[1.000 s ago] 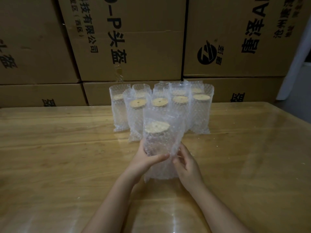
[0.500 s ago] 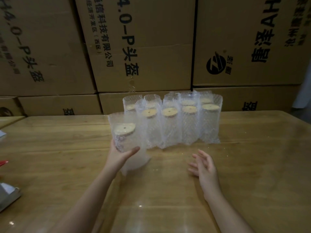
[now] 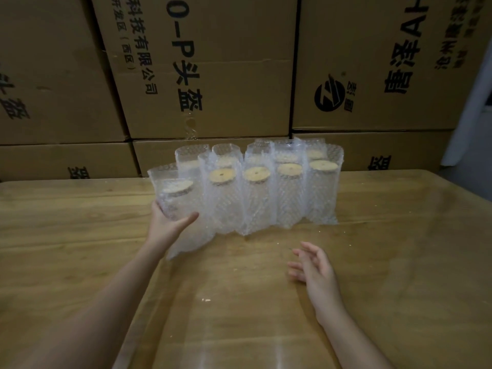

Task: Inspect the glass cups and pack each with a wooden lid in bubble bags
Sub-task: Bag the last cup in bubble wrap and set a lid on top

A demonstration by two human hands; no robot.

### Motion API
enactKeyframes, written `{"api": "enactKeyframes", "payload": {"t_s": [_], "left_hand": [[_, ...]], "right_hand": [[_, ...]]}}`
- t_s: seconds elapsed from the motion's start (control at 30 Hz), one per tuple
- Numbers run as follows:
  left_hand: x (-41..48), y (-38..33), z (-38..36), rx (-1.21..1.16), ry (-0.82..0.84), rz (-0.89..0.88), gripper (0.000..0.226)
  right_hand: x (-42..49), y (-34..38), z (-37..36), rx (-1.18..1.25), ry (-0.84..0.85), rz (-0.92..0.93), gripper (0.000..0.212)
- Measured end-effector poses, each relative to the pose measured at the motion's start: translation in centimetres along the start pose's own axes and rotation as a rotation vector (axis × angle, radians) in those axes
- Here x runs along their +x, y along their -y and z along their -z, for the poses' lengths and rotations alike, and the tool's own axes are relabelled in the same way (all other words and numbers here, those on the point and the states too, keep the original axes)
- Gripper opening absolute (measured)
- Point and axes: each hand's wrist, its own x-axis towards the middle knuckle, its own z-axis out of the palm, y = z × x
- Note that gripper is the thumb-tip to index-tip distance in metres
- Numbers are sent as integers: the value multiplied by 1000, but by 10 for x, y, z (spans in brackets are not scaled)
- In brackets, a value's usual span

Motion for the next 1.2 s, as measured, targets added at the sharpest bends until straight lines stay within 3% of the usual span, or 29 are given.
{"api": "enactKeyframes", "payload": {"t_s": [0.33,0.47,0.57,0.67,0.8,1.2], "left_hand": [[12,7,-18,9,40,-73,99],[13,14,-6,93,214,-119,96],[11,25,0,234,288,-38,101],[6,37,-8,378,225,-28,84],[7,41,-18,374,176,-60,59],[17,46,-24,429,125,-63,50]], "right_hand": [[1,-3,2,-23,10,6,16],[1,-2,3,-8,5,10,16],[1,-2,1,1,2,10,17],[0,-1,1,0,-1,5,18],[0,-1,1,0,-2,0,17],[0,-2,2,-13,7,-9,16]]}}
